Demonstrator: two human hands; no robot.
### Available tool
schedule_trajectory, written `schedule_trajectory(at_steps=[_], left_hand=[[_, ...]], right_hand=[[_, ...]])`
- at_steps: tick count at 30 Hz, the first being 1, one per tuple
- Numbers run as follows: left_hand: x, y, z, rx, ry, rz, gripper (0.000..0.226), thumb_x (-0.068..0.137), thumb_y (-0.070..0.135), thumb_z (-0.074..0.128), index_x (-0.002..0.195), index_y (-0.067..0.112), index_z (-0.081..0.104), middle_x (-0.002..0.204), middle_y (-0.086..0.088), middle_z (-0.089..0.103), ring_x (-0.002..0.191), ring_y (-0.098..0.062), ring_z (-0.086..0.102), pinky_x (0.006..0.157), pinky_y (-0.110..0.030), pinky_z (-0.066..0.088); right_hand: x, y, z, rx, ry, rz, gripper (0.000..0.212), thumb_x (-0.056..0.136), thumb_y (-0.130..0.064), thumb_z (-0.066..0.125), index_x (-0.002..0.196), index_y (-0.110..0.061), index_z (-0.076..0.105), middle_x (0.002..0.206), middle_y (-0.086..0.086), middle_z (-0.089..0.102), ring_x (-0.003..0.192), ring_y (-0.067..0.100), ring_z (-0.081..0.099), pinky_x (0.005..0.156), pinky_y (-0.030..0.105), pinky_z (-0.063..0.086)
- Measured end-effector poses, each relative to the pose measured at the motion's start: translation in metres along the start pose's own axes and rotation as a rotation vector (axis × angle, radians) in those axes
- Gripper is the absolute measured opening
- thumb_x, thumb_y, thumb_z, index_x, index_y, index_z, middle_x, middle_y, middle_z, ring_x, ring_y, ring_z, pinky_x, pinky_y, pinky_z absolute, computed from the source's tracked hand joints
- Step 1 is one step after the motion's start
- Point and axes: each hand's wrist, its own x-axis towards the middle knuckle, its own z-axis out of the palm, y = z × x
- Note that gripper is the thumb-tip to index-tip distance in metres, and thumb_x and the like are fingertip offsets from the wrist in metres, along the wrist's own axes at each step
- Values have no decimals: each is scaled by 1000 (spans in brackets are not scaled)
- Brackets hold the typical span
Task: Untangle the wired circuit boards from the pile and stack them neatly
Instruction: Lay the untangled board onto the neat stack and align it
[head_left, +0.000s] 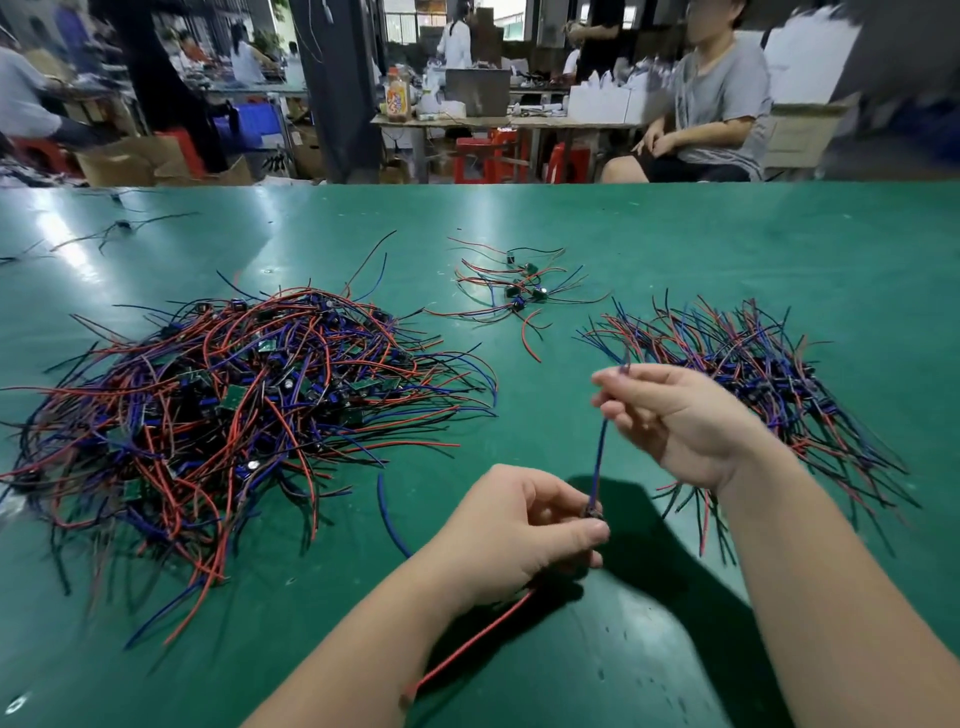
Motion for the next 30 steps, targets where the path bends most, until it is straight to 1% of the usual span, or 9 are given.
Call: schedule_trajectory(at_steps=[8,13,18,21,23,25,27,28,30], left_hand=[[0,2,-1,52,-59,27,6,87,6,65,89,12,64,87,-5,74,72,-16,70,74,-29,55],[1,0,-5,180,5,70,7,85,11,71,88,17,68,94,-8,75,83,-11,69,80,-20,52],[5,-1,-8,286,101,57,6,85,13,71,91,14,69,91,-6,75,81,-15,70,81,-29,55],[3,-1,-6,335,86,50,5,86,17,69,89,20,67,92,-2,75,90,-17,71,89,-34,54],[2,0,-7,325,72,38,3,89,18,66,91,20,65,93,-1,75,84,-8,70,81,-26,54],[0,7,-8,158,36,18,3,93,15,60,92,16,63,93,-2,75,61,1,60,61,-13,47],[0,17,-9,-205,23,5,4,92,12,57,91,13,61,90,-10,75,50,0,49,52,-11,41],[0,23,-10,-419,22,0,6,87,13,58,93,11,59,87,-12,74,49,-1,50,52,-11,44],[0,29,-14,-729,26,16,38,75,18,61,110,3,57,84,-10,74,53,-4,59,56,-15,52]], right_hand=[[10,-4,-13,211,200,-150,10,74,-5,69,72,-10,60,62,7,69,49,7,63,42,12,47],[10,-4,-16,178,208,-112,18,65,-15,71,74,-13,56,56,-2,60,46,5,57,40,12,43],[9,-6,-18,371,213,-7,12,84,-11,65,73,-6,61,58,-1,62,50,3,62,42,11,47],[7,-6,-12,604,149,79,18,61,-2,71,73,-3,59,56,2,62,47,5,63,39,12,46],[8,-4,-10,667,127,97,30,50,0,74,75,-4,58,54,3,62,46,7,64,39,13,47],[9,-2,-11,625,136,102,10,73,-8,68,77,-5,59,58,4,64,49,7,65,40,13,48],[11,3,-12,513,91,116,22,94,-25,52,85,-8,64,67,7,67,48,6,63,39,12,47],[11,7,-11,419,78,120,24,96,-28,49,90,-10,65,72,9,68,45,5,60,37,12,45],[8,17,-5,135,41,119,16,93,-23,55,97,-13,66,82,10,68,42,6,54,34,13,41]])
